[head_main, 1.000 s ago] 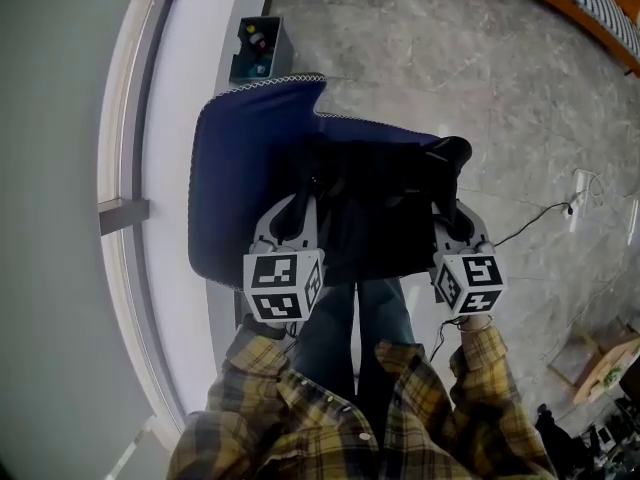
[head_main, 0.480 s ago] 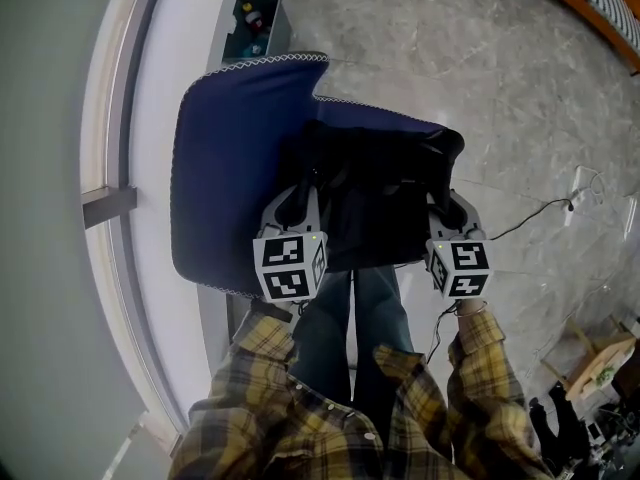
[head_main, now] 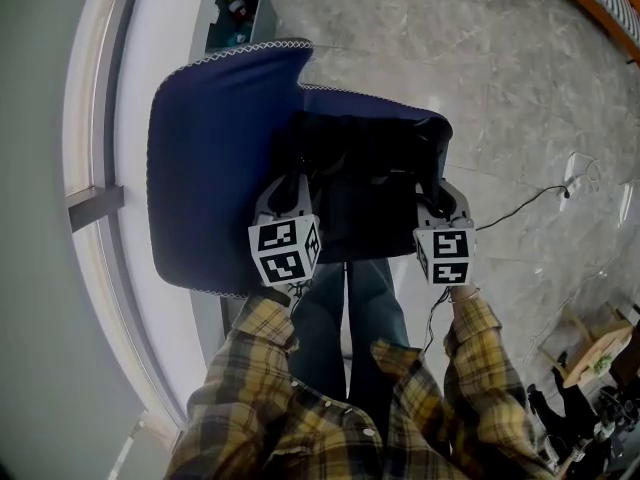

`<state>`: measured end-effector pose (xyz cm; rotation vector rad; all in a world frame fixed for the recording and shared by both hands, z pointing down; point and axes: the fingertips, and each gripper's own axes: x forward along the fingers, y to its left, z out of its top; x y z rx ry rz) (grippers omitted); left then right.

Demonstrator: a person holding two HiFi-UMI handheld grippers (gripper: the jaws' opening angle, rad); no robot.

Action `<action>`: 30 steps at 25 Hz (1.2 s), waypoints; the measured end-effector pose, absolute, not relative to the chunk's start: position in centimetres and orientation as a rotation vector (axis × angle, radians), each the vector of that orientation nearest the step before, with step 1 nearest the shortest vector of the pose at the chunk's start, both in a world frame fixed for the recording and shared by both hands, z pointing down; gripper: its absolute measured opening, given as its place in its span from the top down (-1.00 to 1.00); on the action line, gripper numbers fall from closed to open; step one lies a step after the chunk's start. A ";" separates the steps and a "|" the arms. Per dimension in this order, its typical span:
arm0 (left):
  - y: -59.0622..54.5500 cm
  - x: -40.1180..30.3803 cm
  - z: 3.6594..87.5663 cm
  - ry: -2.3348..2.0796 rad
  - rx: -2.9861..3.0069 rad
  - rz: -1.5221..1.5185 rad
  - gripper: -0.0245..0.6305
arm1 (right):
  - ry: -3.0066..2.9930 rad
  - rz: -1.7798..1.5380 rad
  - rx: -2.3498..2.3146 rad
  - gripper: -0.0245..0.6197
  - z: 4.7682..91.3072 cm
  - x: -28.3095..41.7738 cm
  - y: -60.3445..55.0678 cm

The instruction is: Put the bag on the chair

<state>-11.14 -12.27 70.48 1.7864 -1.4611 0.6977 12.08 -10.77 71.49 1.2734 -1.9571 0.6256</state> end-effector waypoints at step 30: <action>-11.8 -10.7 74.4 -1.543 1.825 0.791 0.76 | -1.852 0.689 1.247 0.59 77.0 14.3 -10.1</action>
